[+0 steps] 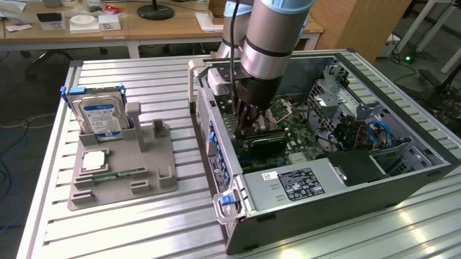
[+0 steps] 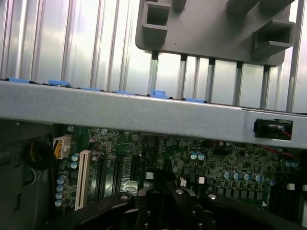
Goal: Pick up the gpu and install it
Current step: 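Press down on the gpu until it lock into place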
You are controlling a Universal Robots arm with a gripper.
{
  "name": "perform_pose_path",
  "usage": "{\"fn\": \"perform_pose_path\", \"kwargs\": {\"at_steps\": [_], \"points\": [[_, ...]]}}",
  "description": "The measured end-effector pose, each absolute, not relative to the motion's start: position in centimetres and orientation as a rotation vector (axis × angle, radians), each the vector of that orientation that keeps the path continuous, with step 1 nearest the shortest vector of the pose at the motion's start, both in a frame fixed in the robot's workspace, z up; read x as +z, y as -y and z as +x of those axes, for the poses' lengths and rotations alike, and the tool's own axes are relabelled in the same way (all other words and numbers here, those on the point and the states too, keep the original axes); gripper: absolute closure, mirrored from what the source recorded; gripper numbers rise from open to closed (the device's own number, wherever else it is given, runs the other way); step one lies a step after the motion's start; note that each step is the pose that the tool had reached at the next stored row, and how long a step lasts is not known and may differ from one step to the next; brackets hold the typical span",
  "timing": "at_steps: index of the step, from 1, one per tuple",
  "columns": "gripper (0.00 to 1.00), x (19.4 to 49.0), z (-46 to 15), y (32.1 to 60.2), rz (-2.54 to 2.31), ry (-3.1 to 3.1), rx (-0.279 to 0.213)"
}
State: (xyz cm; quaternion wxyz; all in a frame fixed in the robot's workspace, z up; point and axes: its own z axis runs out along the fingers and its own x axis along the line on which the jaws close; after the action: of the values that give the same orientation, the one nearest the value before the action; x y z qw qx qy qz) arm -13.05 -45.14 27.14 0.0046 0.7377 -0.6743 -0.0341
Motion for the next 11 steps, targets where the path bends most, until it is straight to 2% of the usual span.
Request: {"fn": "perform_pose_path", "kwargs": {"at_steps": [11], "points": [[0.89, 28.7, -13.8, 45.1, 2.323, 2.097, -0.107]]}}
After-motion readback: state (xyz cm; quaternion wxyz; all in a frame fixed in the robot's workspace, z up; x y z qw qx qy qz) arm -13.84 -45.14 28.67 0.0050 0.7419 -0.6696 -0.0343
